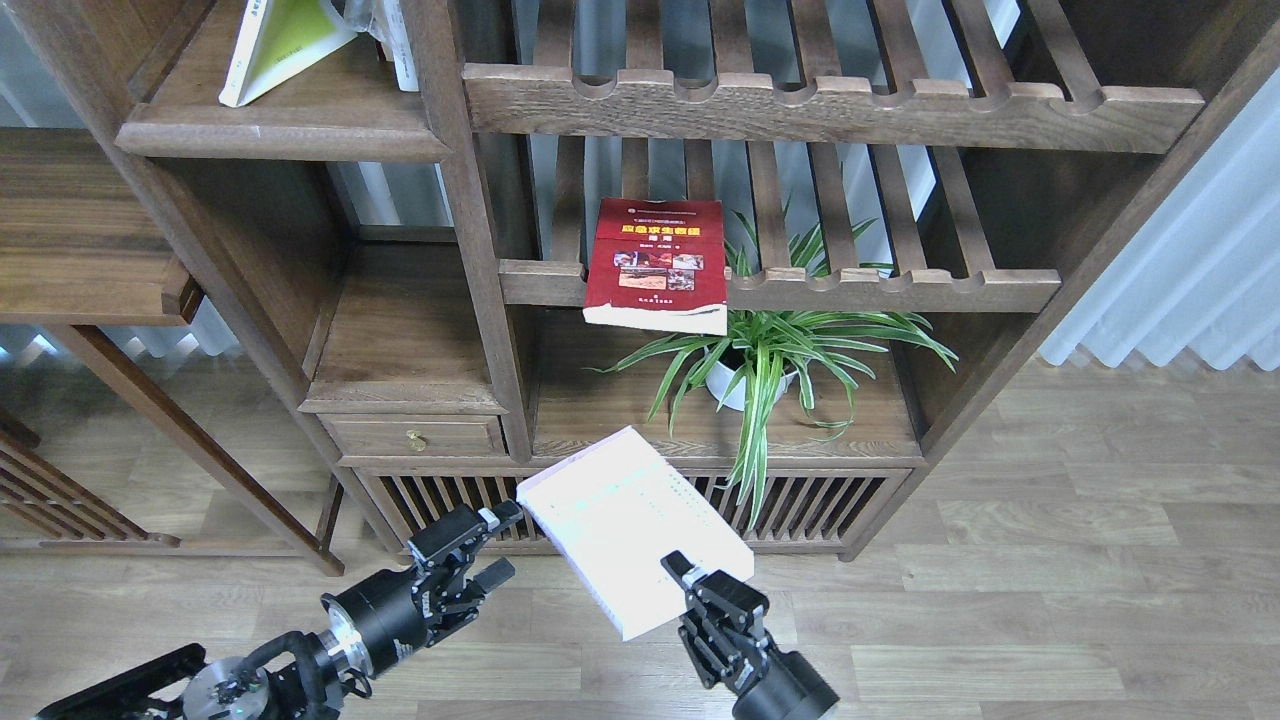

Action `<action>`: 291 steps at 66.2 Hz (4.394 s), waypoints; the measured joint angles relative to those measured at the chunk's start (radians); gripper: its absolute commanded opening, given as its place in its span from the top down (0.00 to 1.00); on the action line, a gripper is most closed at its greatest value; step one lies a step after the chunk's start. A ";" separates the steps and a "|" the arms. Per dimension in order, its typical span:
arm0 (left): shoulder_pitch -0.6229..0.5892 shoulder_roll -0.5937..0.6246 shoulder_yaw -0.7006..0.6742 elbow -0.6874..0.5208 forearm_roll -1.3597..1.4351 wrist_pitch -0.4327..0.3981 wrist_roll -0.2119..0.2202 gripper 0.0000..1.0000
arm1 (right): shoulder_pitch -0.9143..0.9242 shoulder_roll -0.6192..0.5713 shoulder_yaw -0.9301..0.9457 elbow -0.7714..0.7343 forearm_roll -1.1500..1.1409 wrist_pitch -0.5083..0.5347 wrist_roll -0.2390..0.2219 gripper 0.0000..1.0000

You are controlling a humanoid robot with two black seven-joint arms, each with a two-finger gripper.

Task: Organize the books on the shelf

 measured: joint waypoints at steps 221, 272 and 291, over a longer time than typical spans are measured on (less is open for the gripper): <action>-1.169 0.463 -0.323 0.312 0.848 0.000 0.125 0.97 | 0.039 -0.083 0.111 0.000 -0.075 0.000 -0.014 0.00; -1.220 0.354 -0.317 0.382 1.124 0.000 -0.136 0.96 | 0.037 -0.074 0.139 0.023 -0.074 0.000 -0.014 0.00; -1.183 0.384 -0.302 0.395 1.156 0.000 -0.144 0.96 | 0.038 -0.072 0.141 0.034 -0.074 0.000 -0.013 0.00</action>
